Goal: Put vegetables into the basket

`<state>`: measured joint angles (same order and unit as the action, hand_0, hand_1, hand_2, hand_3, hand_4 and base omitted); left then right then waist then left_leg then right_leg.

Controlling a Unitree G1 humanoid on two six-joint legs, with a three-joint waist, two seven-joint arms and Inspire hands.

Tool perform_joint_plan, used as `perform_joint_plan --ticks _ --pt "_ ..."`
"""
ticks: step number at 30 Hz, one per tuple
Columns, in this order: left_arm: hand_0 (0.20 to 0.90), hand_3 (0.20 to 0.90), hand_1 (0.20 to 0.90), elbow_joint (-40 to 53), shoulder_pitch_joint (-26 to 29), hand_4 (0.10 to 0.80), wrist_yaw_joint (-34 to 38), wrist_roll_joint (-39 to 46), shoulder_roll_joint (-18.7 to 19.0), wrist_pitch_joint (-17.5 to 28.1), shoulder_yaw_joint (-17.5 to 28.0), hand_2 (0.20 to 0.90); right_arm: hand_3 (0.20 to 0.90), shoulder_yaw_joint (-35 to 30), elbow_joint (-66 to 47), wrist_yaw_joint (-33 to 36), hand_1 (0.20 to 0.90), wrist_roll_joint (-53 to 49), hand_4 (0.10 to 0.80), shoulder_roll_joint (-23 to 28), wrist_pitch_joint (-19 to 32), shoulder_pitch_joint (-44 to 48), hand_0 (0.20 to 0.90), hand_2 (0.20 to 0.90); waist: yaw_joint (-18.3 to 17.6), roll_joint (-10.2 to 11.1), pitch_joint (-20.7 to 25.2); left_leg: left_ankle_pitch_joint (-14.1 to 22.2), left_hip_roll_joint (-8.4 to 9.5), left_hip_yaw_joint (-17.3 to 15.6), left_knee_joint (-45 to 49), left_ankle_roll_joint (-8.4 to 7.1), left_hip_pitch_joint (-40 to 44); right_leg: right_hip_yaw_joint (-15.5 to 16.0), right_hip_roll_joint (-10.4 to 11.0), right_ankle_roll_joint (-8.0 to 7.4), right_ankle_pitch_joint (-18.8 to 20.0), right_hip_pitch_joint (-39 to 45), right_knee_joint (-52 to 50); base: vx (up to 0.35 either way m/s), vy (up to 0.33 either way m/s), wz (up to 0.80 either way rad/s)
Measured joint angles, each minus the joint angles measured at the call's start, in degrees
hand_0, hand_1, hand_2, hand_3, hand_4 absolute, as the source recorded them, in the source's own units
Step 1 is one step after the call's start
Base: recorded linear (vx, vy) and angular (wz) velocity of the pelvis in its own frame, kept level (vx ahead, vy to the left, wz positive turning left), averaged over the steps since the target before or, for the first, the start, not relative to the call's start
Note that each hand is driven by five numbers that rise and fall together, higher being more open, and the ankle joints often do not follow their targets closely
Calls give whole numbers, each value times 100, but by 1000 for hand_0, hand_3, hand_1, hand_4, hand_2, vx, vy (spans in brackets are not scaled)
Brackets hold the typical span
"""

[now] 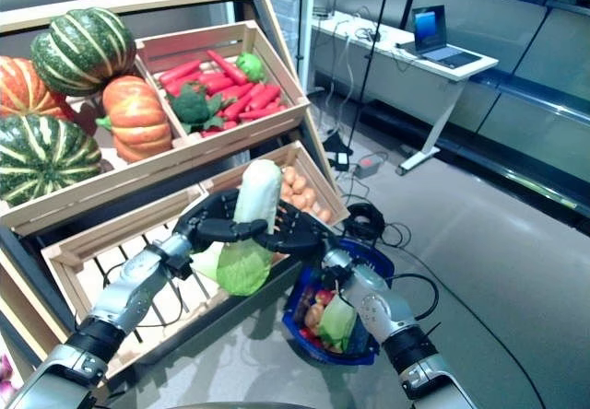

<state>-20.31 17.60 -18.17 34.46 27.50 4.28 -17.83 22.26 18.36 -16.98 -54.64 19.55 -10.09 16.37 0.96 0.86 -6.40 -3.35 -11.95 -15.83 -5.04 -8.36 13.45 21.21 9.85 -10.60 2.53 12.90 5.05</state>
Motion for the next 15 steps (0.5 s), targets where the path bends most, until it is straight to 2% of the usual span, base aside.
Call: perform_joint_plan --ticks 8,15 --pt "300 300 300 59 19 400 27 -118 26 64 -400 300 900 157 353 -2 900 -3 800 -181 -508 0 900 900 -7 90 61 -3 3 9 0 1 8 -2 3 0 0 12 0 0 0 0" --pt "300 300 300 109 18 400 55 -116 16 63 -426 300 900 200 572 -87 900 -9 800 -254 -705 0 900 900 6 107 82 -4 4 10 0 2 17 -2 5 0 0 22 0 0 0 0"
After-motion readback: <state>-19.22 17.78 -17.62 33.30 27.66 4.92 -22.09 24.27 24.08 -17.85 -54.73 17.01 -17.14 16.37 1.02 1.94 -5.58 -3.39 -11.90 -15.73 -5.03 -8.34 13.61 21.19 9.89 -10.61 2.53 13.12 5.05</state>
